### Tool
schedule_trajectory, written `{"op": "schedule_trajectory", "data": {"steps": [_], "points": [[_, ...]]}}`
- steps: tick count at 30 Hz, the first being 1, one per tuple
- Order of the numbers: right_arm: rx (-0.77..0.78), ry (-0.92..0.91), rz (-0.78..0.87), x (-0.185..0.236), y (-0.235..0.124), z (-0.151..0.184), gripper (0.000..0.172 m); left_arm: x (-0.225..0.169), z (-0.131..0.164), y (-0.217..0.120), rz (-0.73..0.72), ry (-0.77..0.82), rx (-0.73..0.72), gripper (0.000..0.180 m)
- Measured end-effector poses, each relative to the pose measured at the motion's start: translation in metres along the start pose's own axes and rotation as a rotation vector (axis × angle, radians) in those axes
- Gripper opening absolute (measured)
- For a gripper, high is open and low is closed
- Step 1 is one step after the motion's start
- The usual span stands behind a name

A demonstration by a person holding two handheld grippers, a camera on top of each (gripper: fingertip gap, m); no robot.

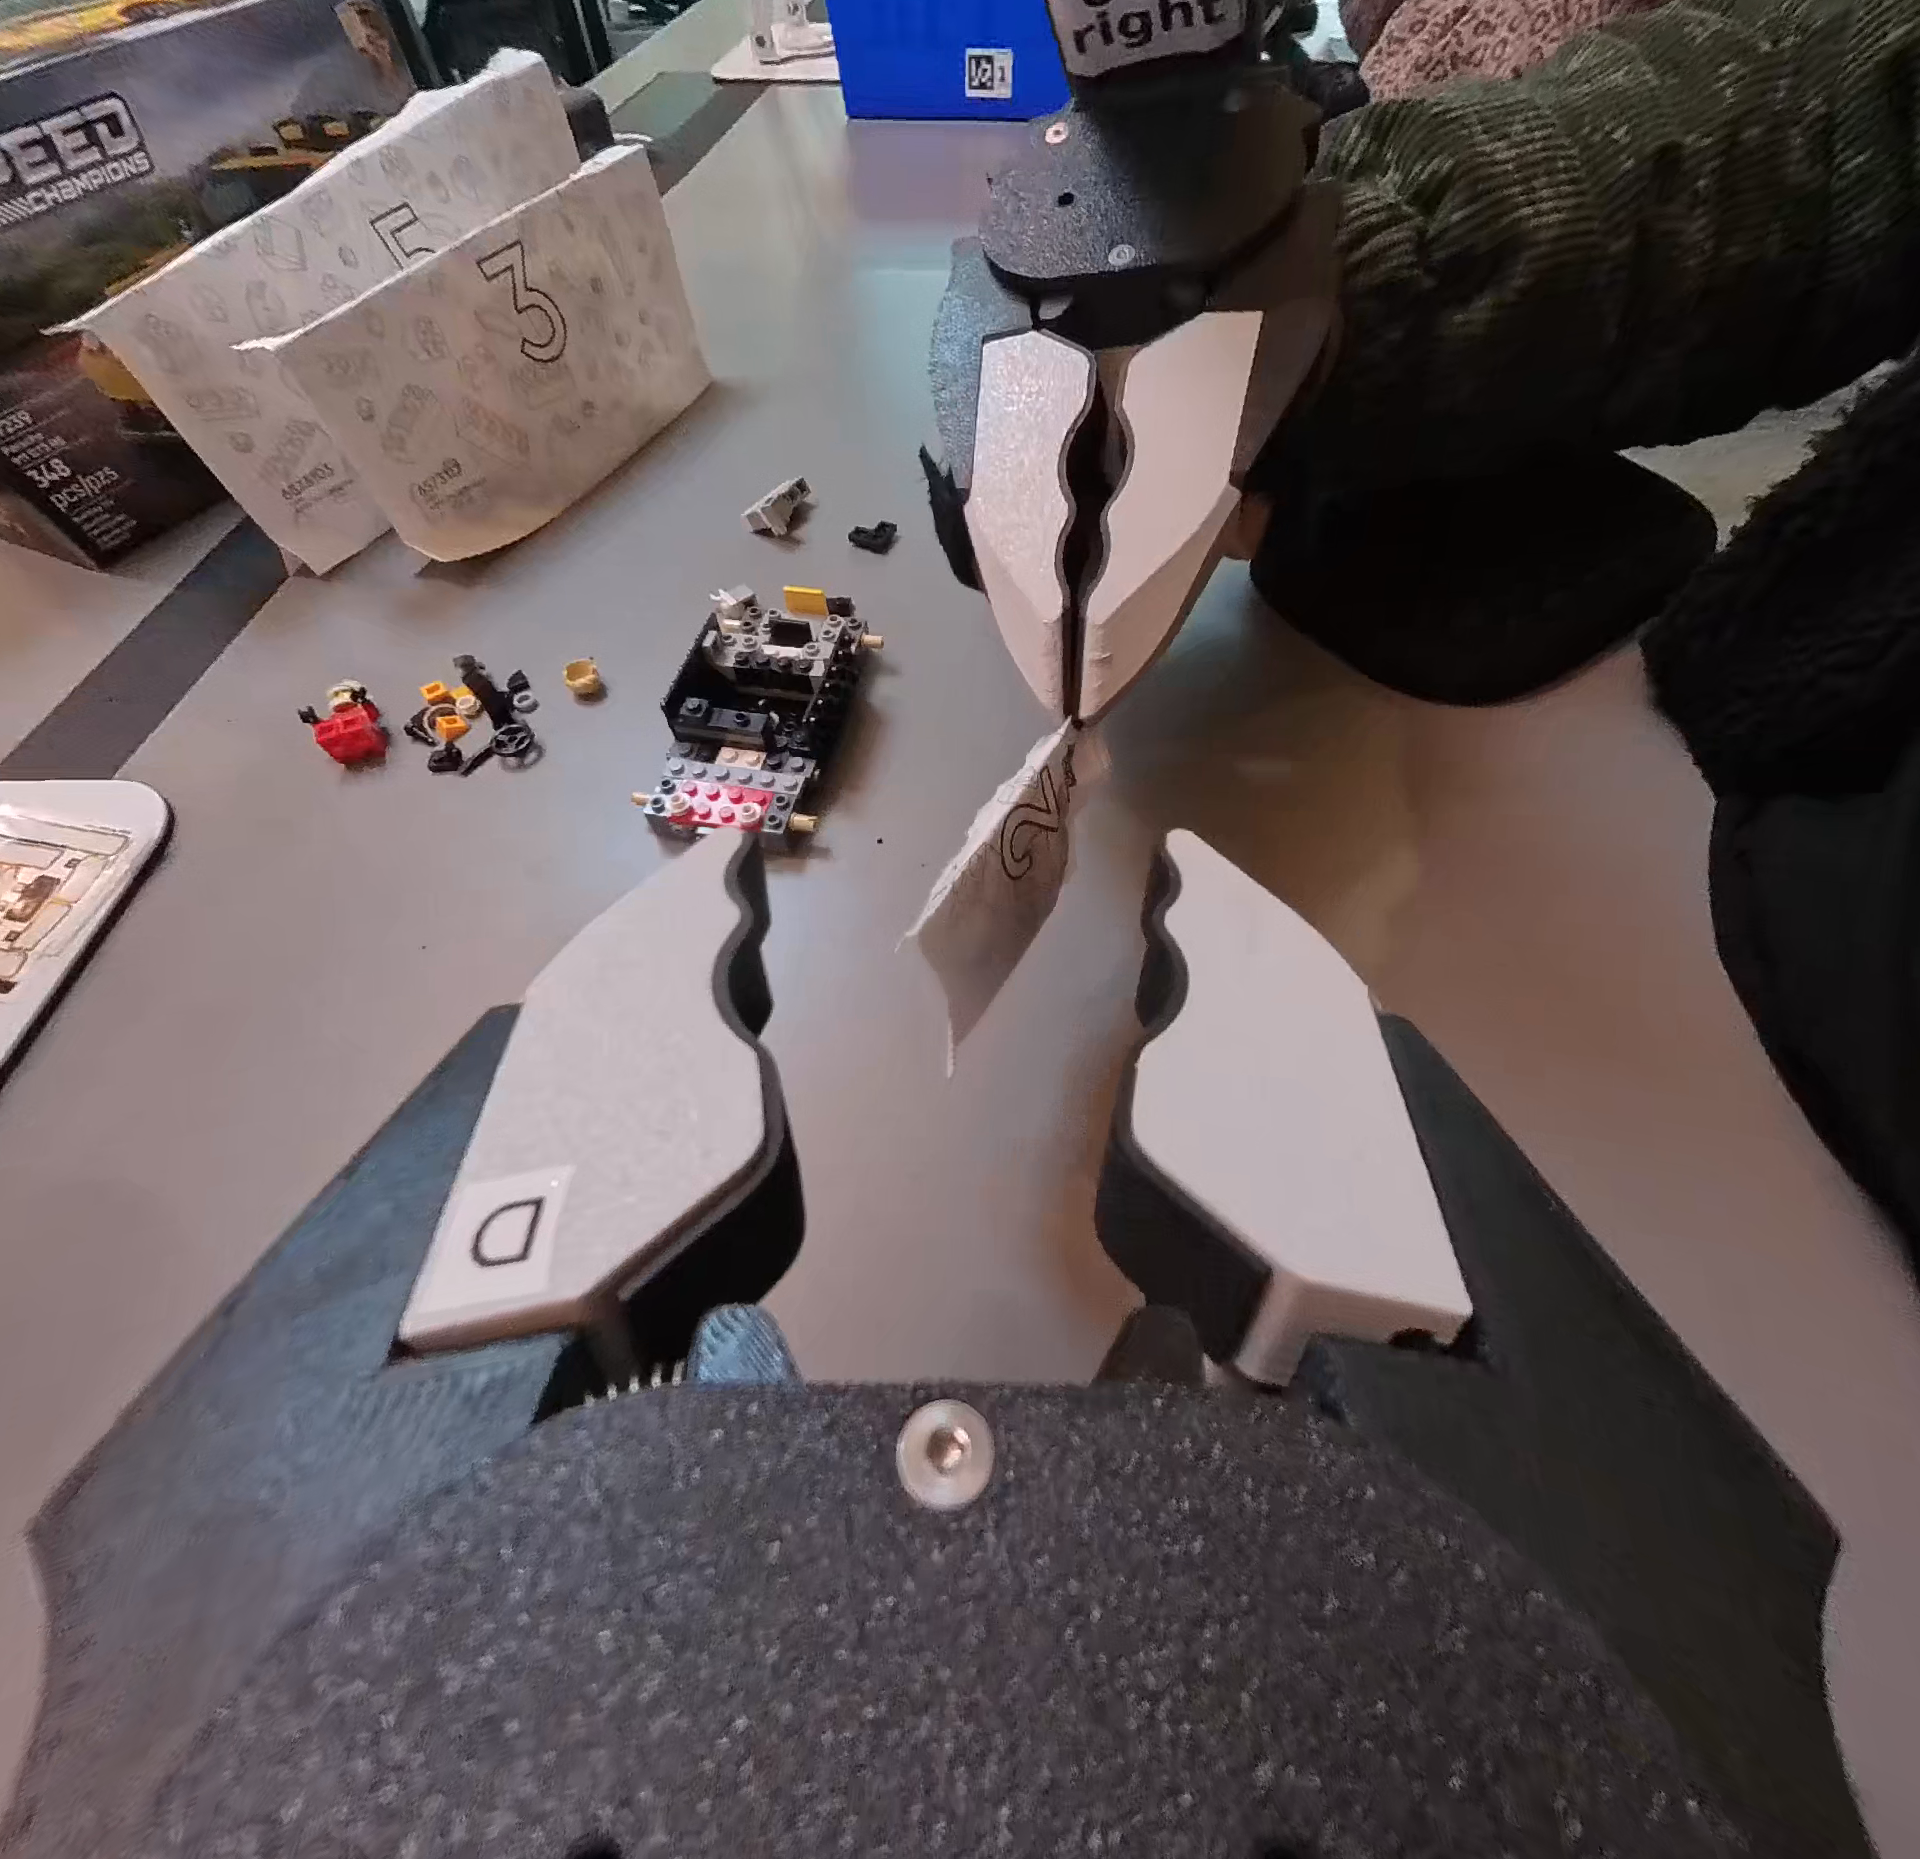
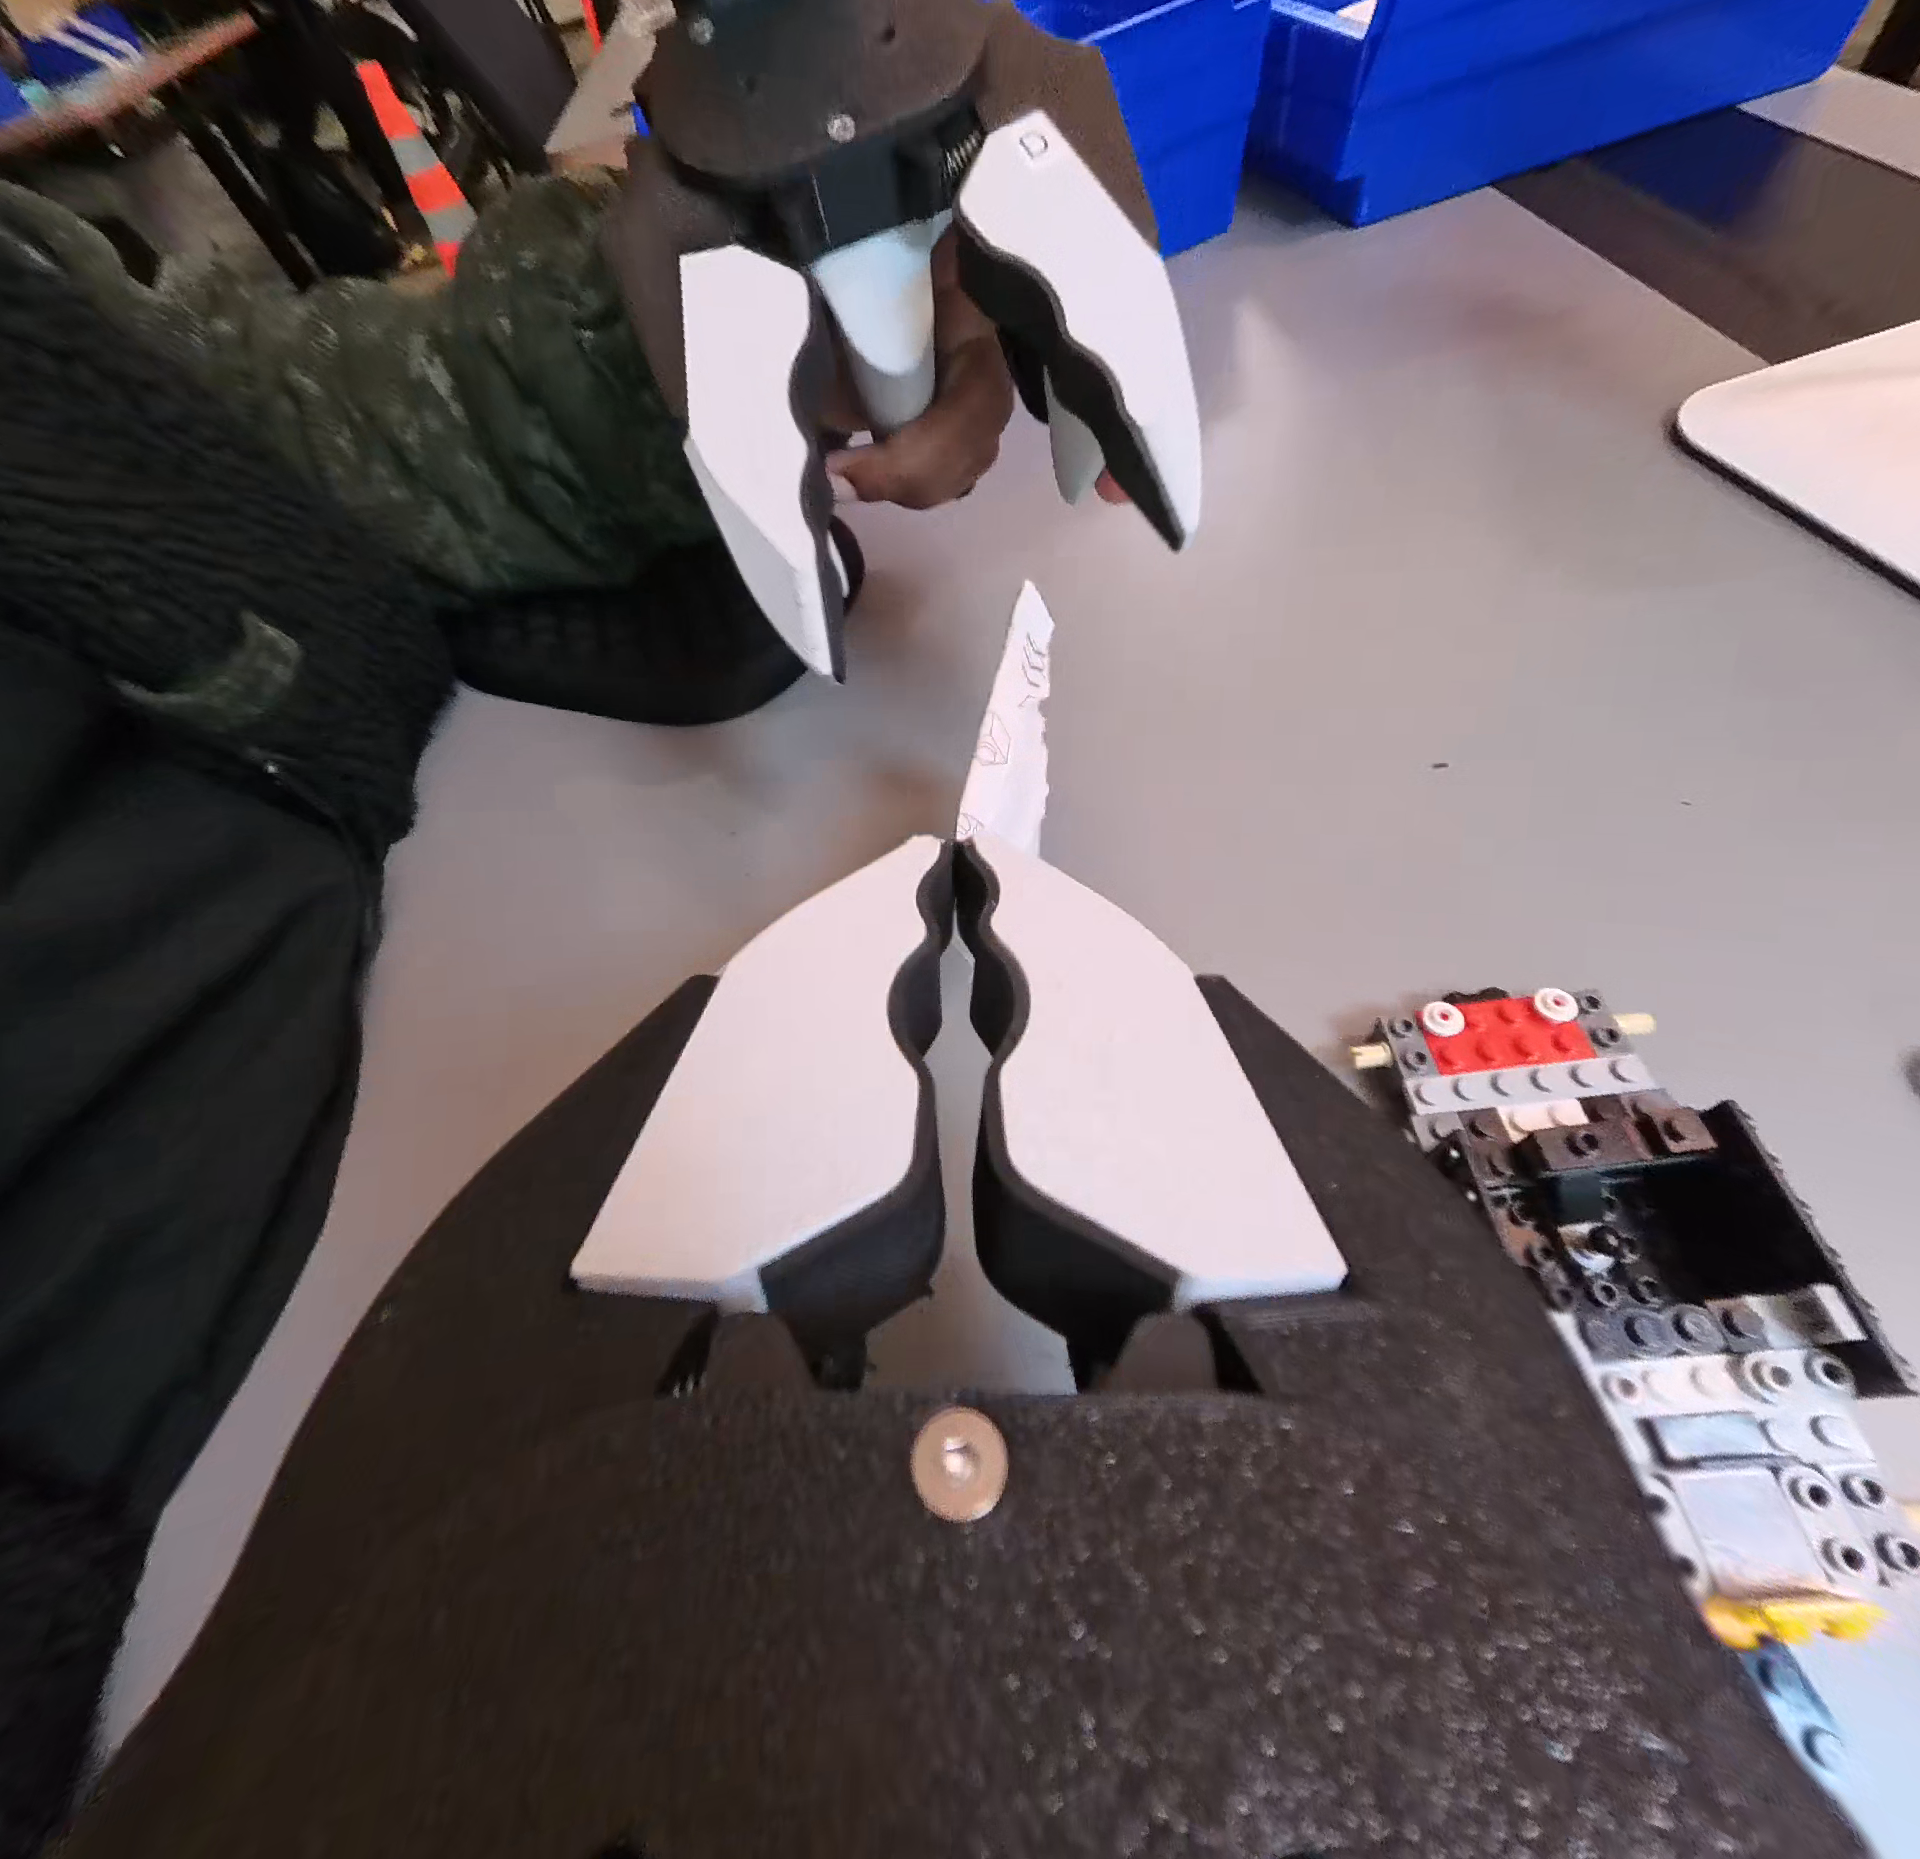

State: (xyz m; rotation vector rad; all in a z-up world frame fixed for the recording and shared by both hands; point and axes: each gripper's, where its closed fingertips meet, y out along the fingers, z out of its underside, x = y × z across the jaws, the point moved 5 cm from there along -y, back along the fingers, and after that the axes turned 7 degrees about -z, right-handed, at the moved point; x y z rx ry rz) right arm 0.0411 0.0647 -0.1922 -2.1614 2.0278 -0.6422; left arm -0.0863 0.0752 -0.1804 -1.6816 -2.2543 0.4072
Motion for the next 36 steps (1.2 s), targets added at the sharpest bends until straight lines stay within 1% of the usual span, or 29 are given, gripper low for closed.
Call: {"op": "schedule_trajectory", "data": {"steps": [3,4,6,7,8,10,13,15,16,18,20,23,25,27,29,32,36], "points": [[-0.063,0.042,-0.066,0.004,-0.003,-0.003,0.0,-0.001,0.002,0.002,0.051,-0.05,0.001,0.062],[-0.087,0.06,-0.096,0.005,-0.005,-0.004,0.0,-0.003,0.005,0.004,0.086,-0.074,0.004,0.057],[-0.134,0.095,-0.142,0.006,-0.009,-0.007,0.0,-0.01,0.008,0.006,0.175,-0.126,0.011,0.035],[-0.151,0.109,-0.16,0.006,-0.011,-0.008,0.0,-0.012,0.01,0.008,0.203,-0.149,0.025,0.015],[-0.163,0.122,-0.176,0.006,-0.012,-0.008,0.0,-0.015,0.01,0.009,0.24,-0.165,0.037,0.011],[-0.184,0.138,-0.184,0.004,-0.014,-0.009,0.0,-0.016,0.009,0.01,0.259,-0.188,0.045,0.01],[-0.216,0.134,-0.12,-0.005,-0.018,-0.009,0.003,-0.007,0.006,0.009,0.245,-0.269,0.026,0.01],[-0.255,0.132,-0.058,-0.013,-0.023,-0.011,0.016,0.005,0.01,0.009,0.195,-0.336,0.025,0.01],[-0.266,0.119,-0.014,-0.018,-0.026,-0.012,0.02,0.013,0.013,0.009,0.17,-0.374,0.017,0.01],[-0.276,0.071,0.081,-0.025,-0.032,-0.014,0.024,0.032,0.019,0.009,0.131,-0.494,0.005,0.01],[-0.288,0.026,0.155,-0.028,-0.037,-0.017,0.029,0.056,0.028,0.011,0.061,-0.613,0.013,0.01],[-0.317,-0.016,0.28,-0.034,-0.041,-0.02,0.029,0.097,0.044,0.014,-0.045,-0.788,0.037,0.01],[-0.346,-0.017,0.35,-0.038,-0.043,-0.022,0.028,0.122,0.054,0.014,-0.109,-0.869,0.052,0.011],[-0.346,-0.007,0.394,-0.04,-0.042,-0.021,0.027,0.14,0.063,0.015,-0.135,-0.909,0.103,0.01],[-0.337,-0.002,0.433,-0.041,-0.04,-0.022,0.027,0.152,0.068,0.016,-0.121,-0.94,0.147,0.01],[-0.33,0.028,0.456,-0.04,-0.039,-0.024,0.025,0.166,0.077,0.017,-0.123,-0.935,0.229,0.011],[-0.384,0.083,0.438,-0.031,-0.036,-0.035,0.024,0.186,0.083,0.014,-0.171,-0.943,0.228,0.012]]}}
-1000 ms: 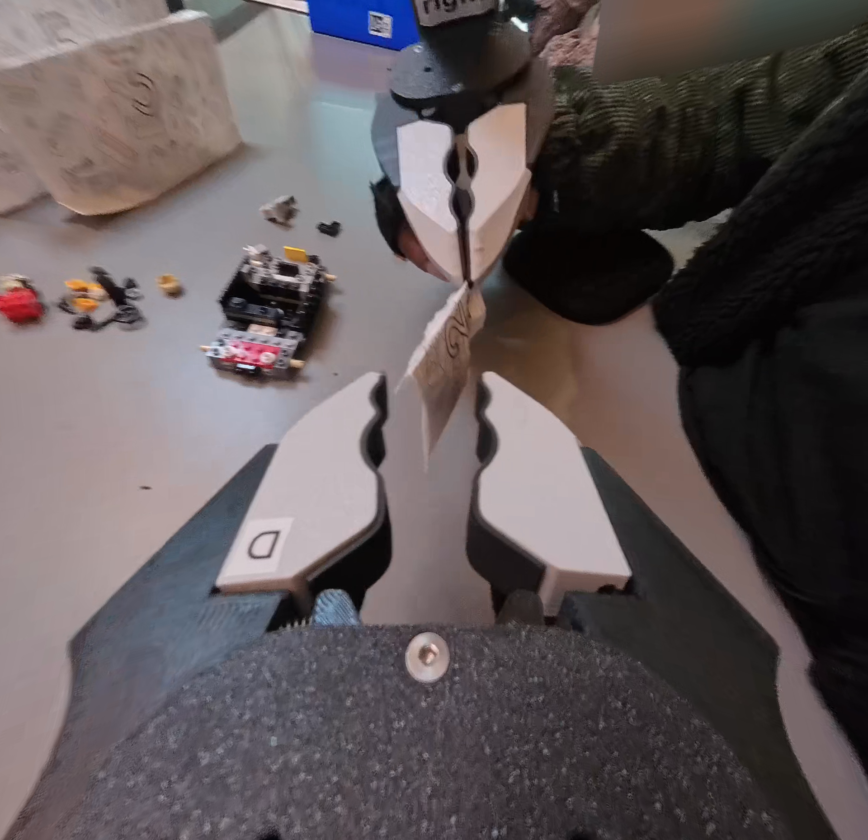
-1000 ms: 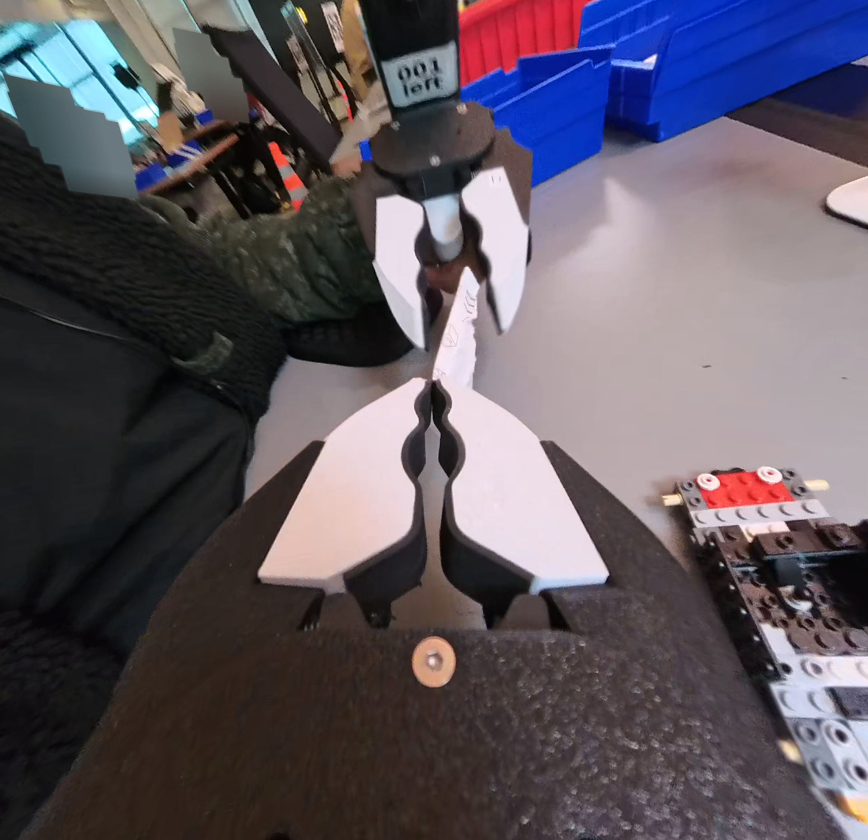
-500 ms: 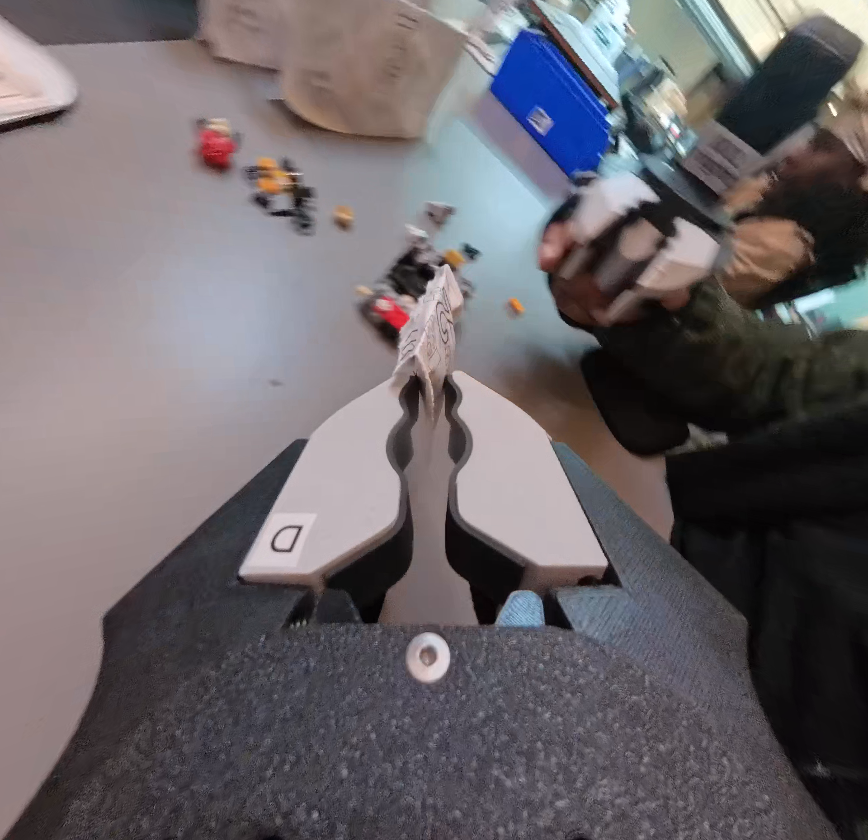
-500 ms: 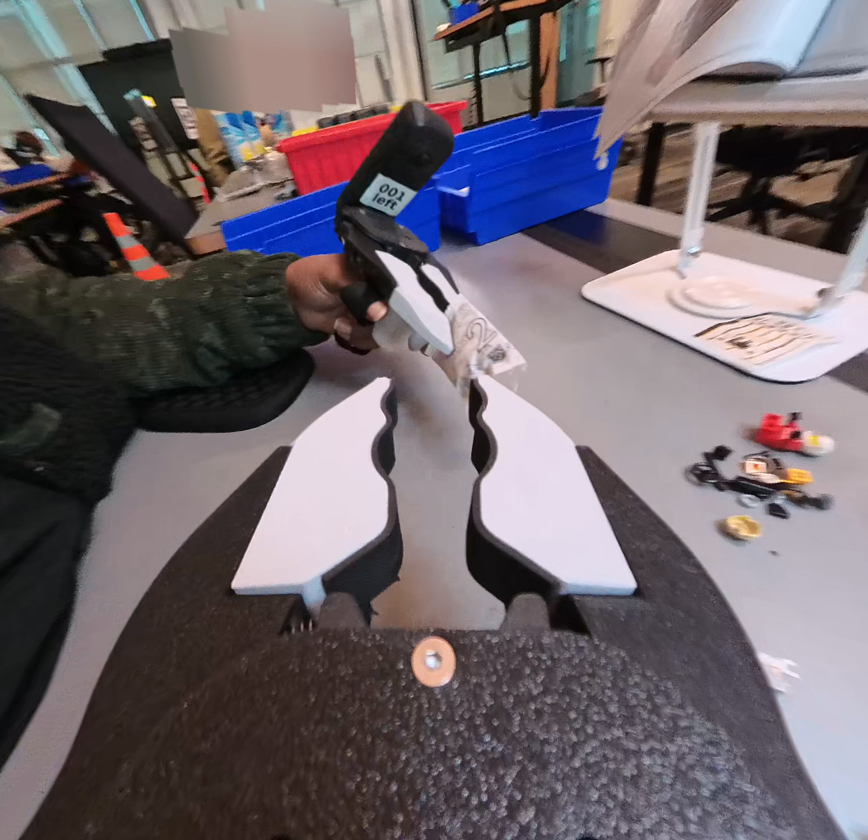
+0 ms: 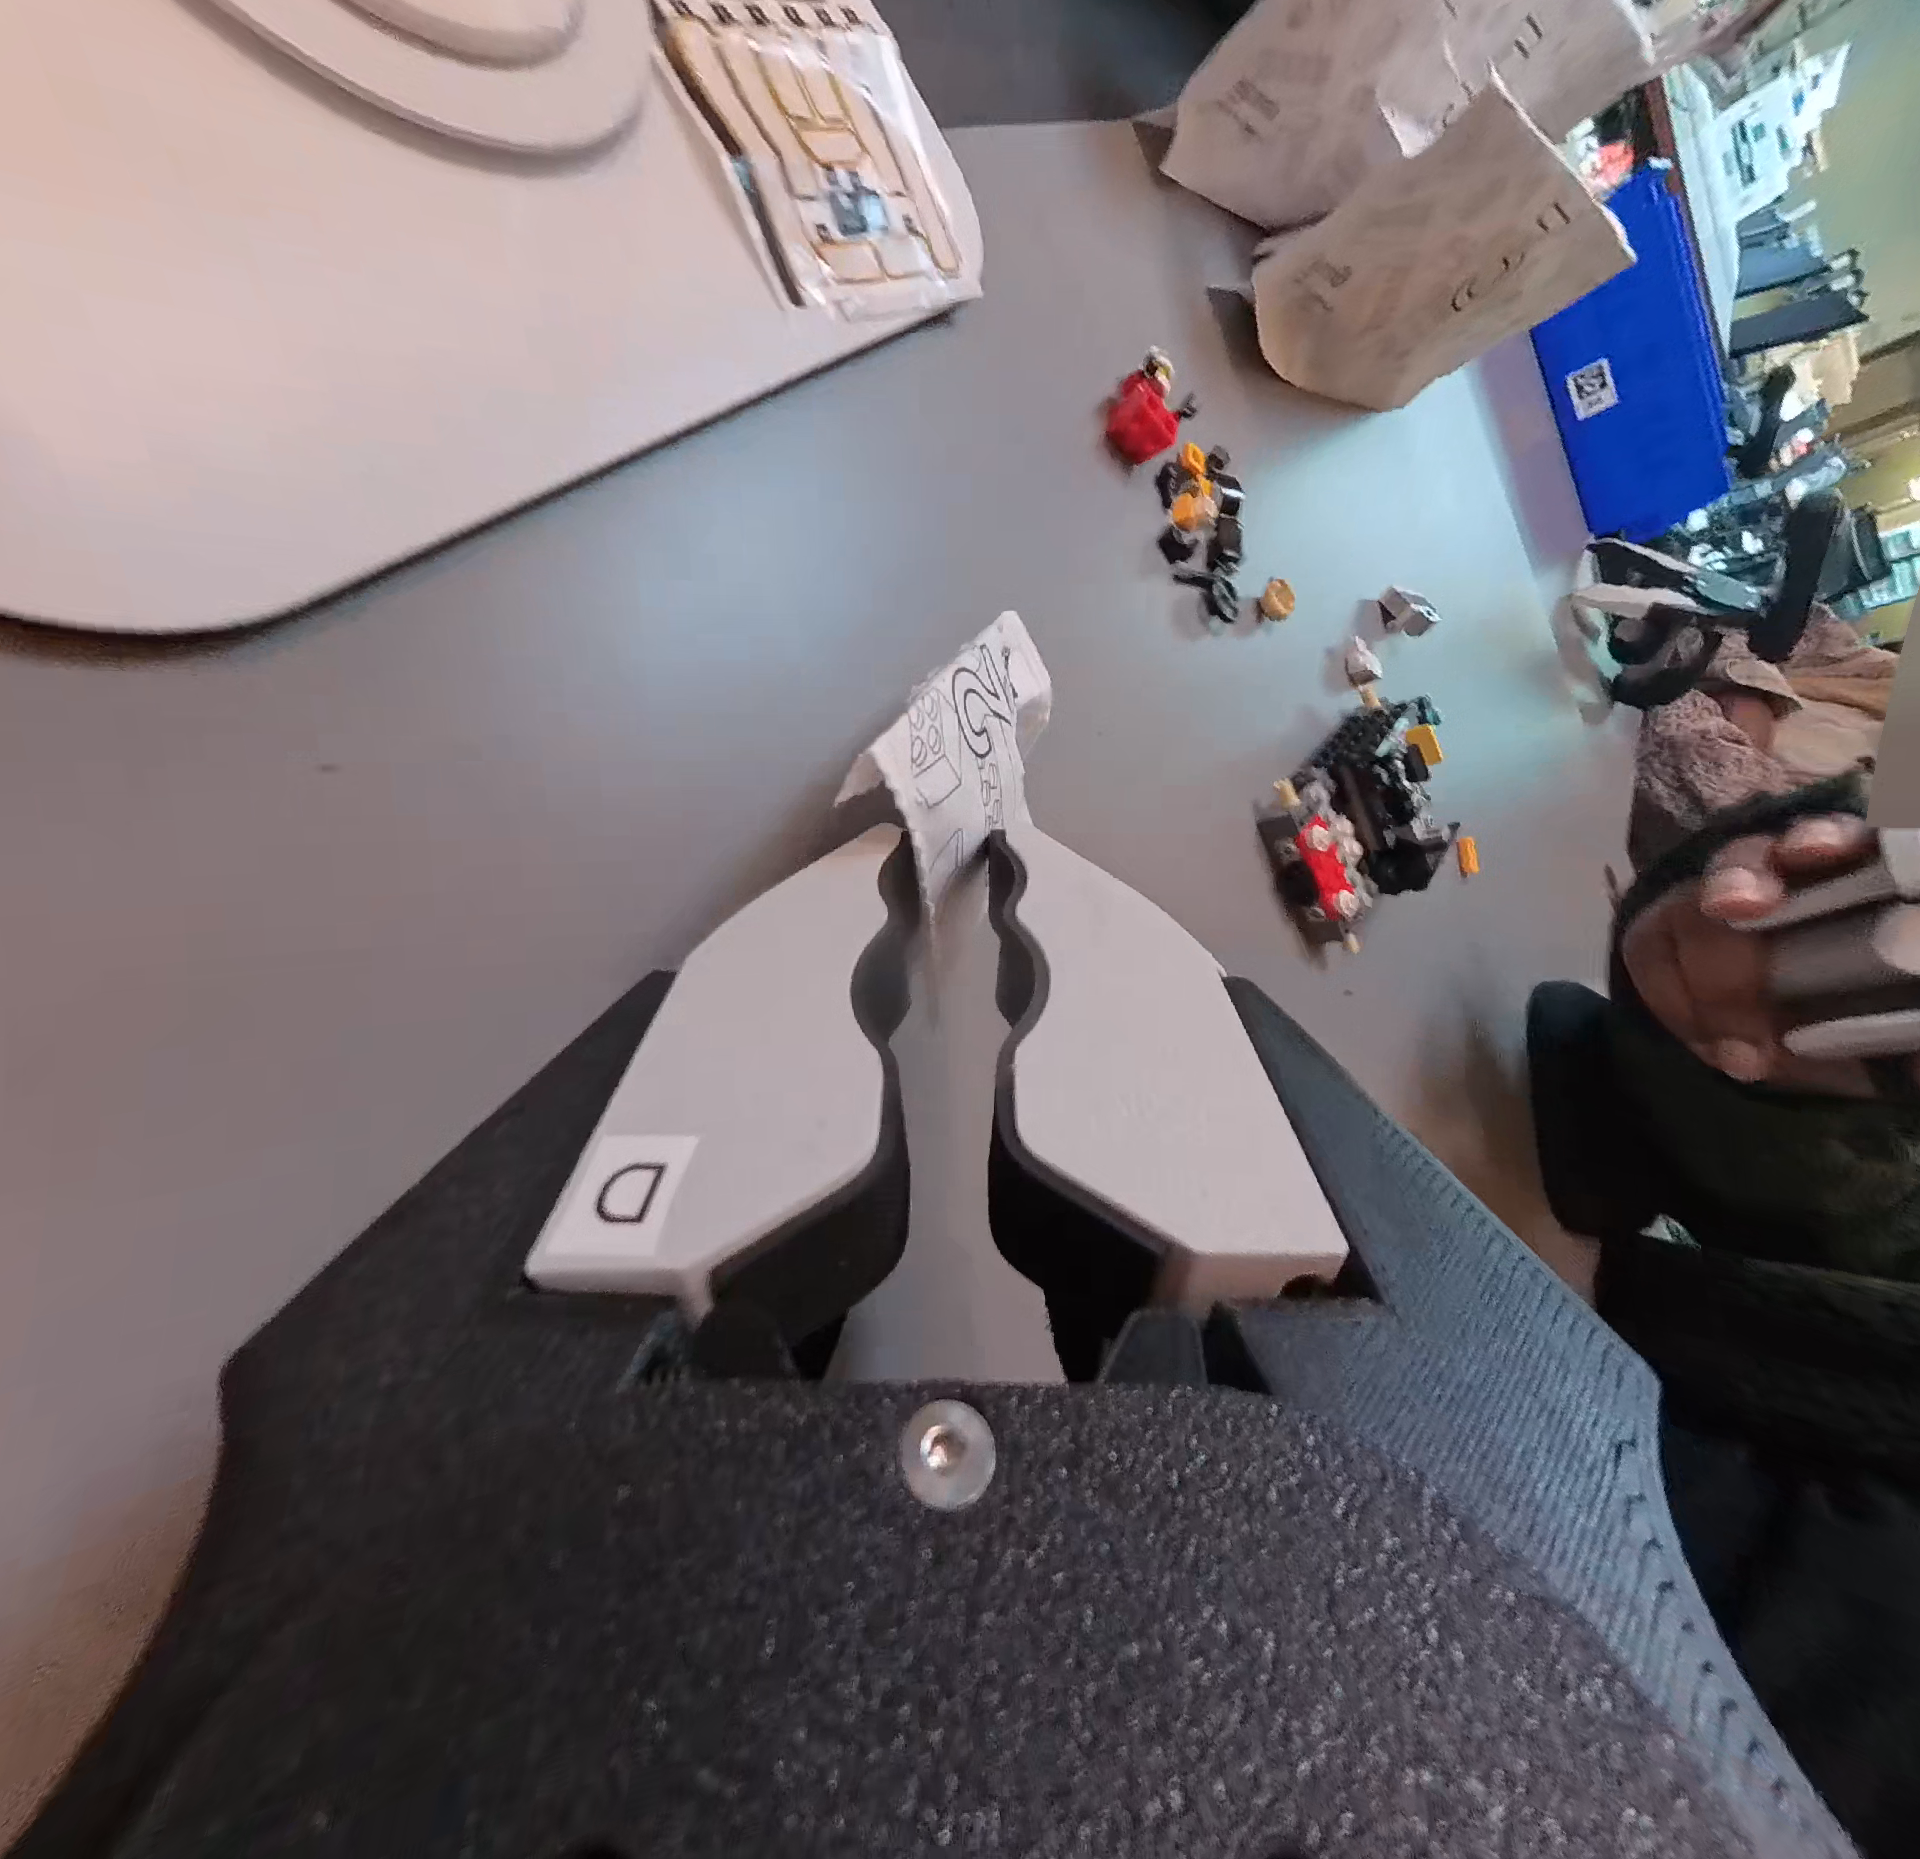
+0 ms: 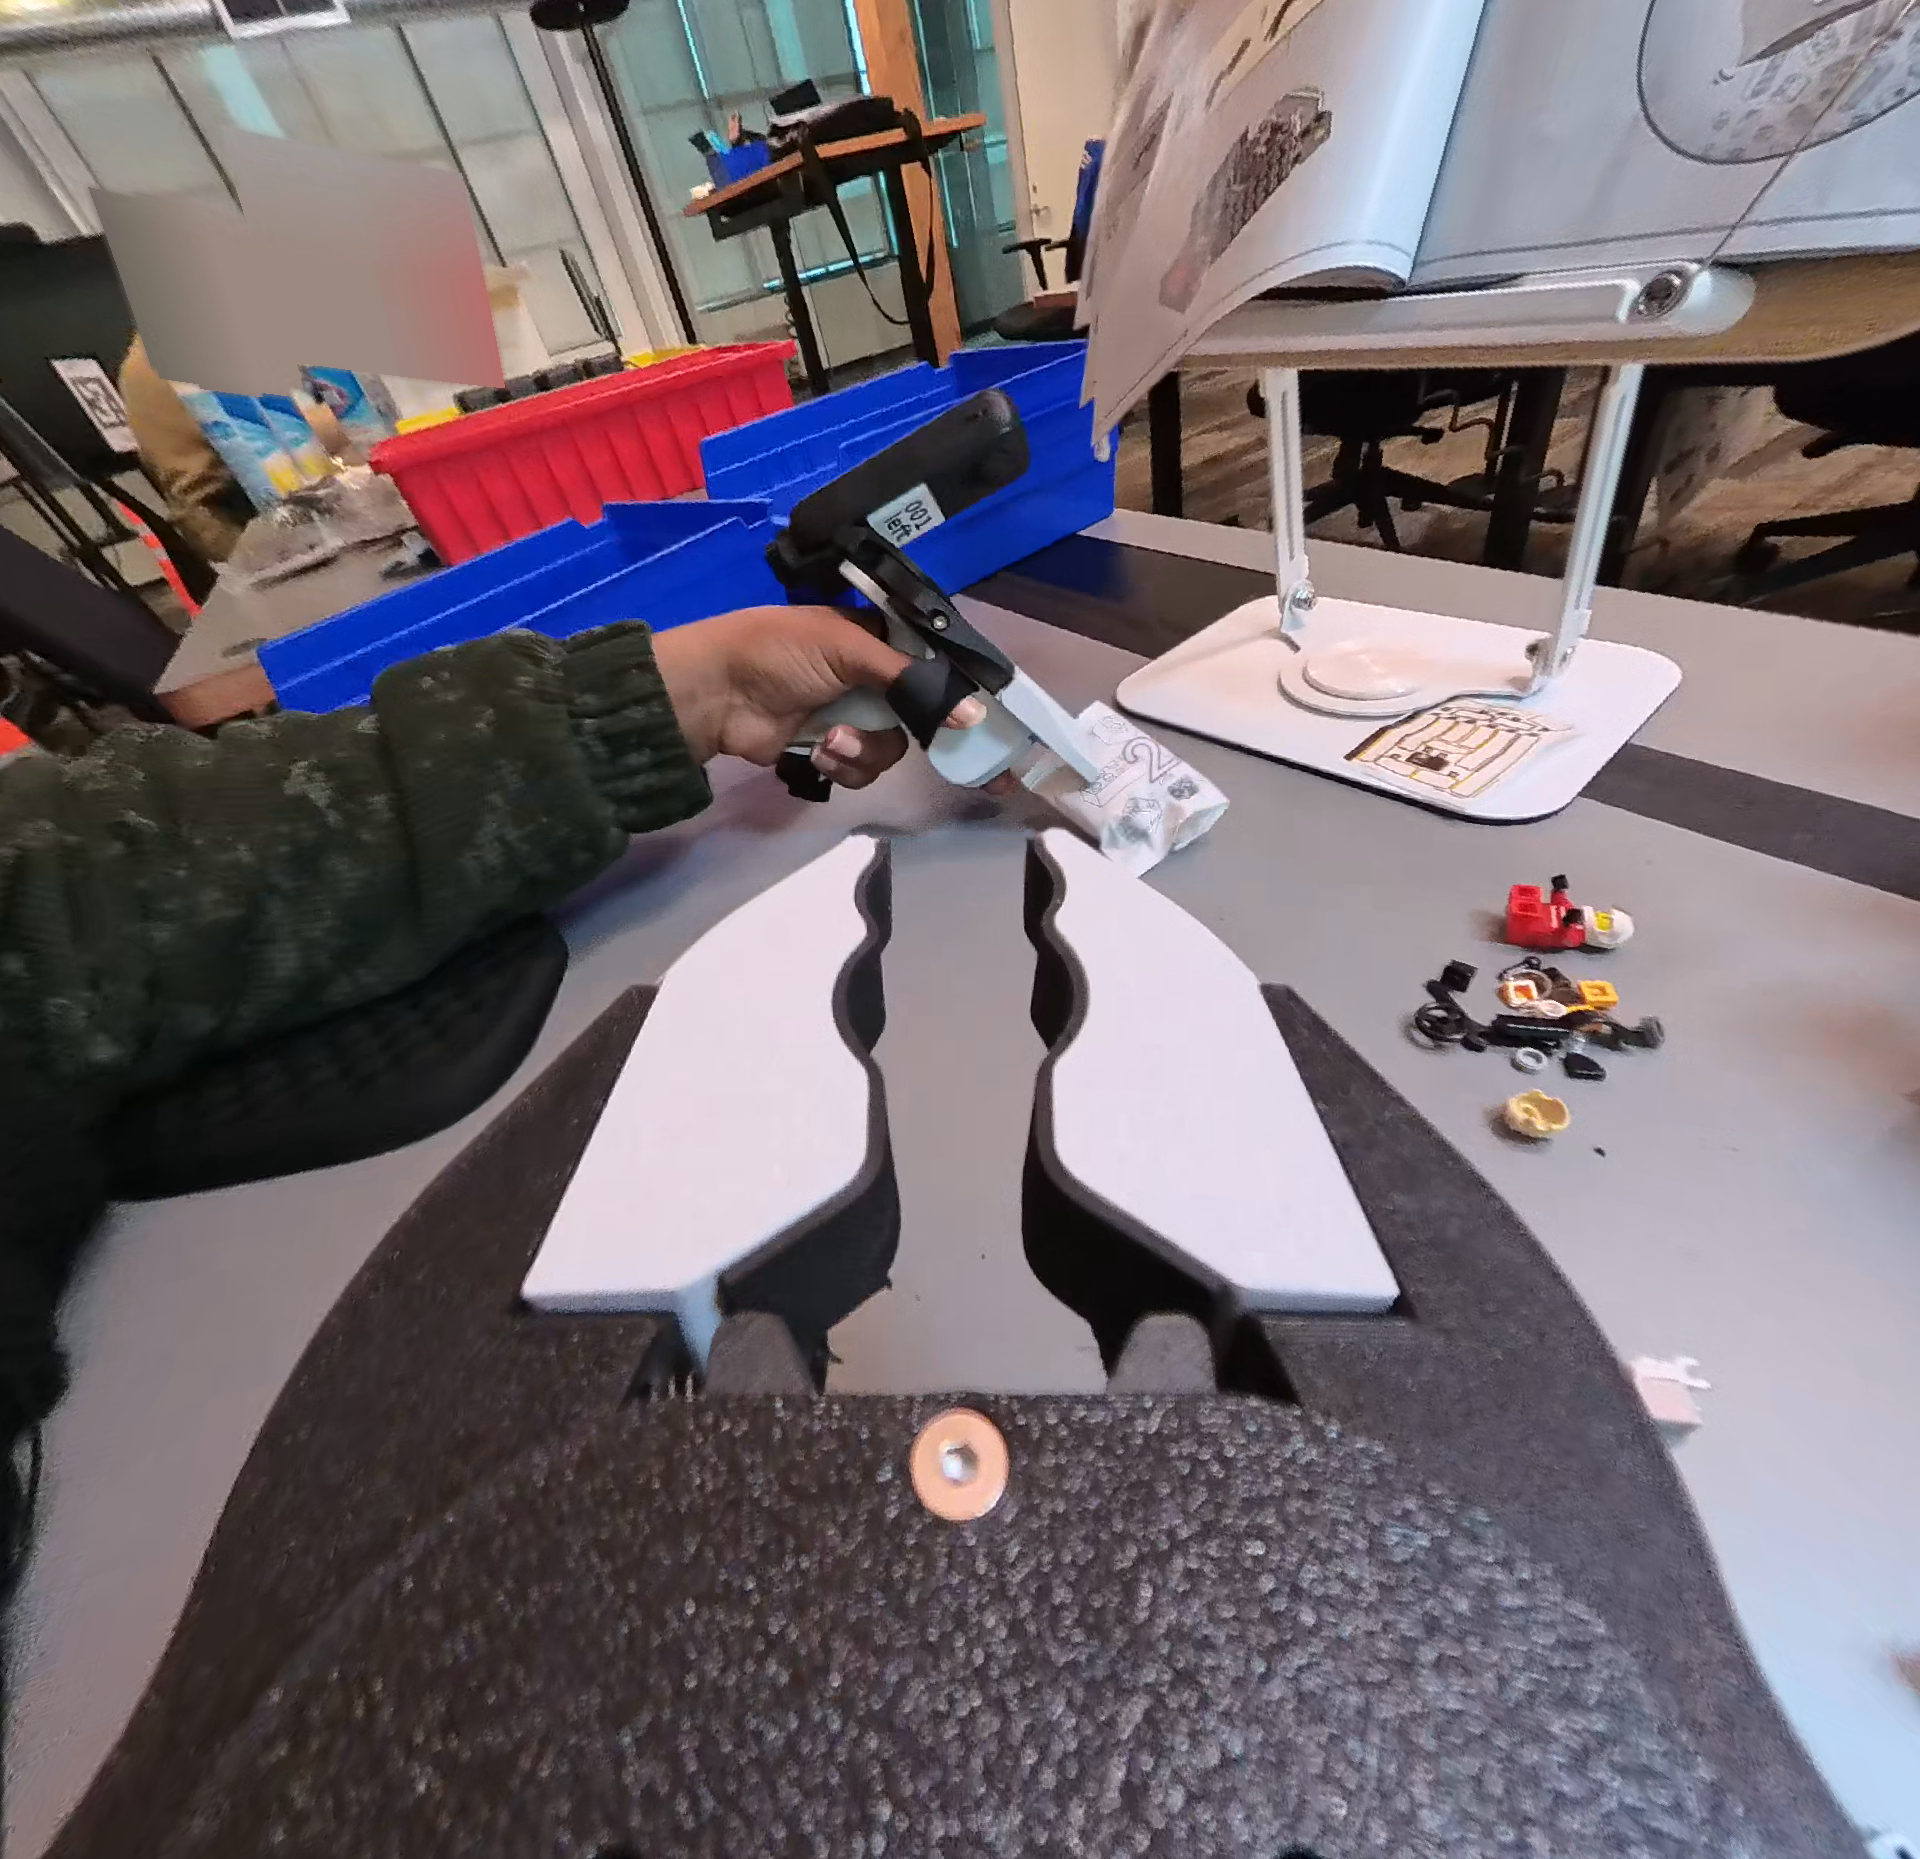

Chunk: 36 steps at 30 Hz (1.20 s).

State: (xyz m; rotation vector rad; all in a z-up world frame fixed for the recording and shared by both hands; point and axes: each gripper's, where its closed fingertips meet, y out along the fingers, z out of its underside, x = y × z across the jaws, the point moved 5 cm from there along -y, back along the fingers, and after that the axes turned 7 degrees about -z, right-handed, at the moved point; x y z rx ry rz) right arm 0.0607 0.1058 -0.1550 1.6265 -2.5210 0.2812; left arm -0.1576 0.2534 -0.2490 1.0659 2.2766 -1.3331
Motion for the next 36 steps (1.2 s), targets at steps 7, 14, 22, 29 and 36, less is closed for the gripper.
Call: {"op": "schedule_trajectory", "data": {"steps": [7,14,22,29,36], "points": [[-0.046,-0.073,0.069,0.001,-0.003,-0.002,0.026,0.01,-0.009,-0.02,-0.099,0.03,-0.106,0.043],[-0.143,-0.172,0.292,-0.022,-0.026,-0.011,0.047,-0.023,-0.039,-0.109,-0.292,0.319,-0.754,0.002],[-0.137,-0.189,0.267,-0.021,-0.037,-0.014,0.0,-0.039,-0.06,-0.248,-0.707,0.35,-1.019,0.0],[-0.152,-0.176,0.288,-0.025,-0.039,-0.014,0.0,0.063,-0.094,-0.329,-0.971,0.127,-0.677,0.006],[-0.158,-0.202,0.34,-0.032,-0.044,-0.015,0.0,0.176,-0.073,-0.279,-0.968,0.008,-0.173,0.025]]}}
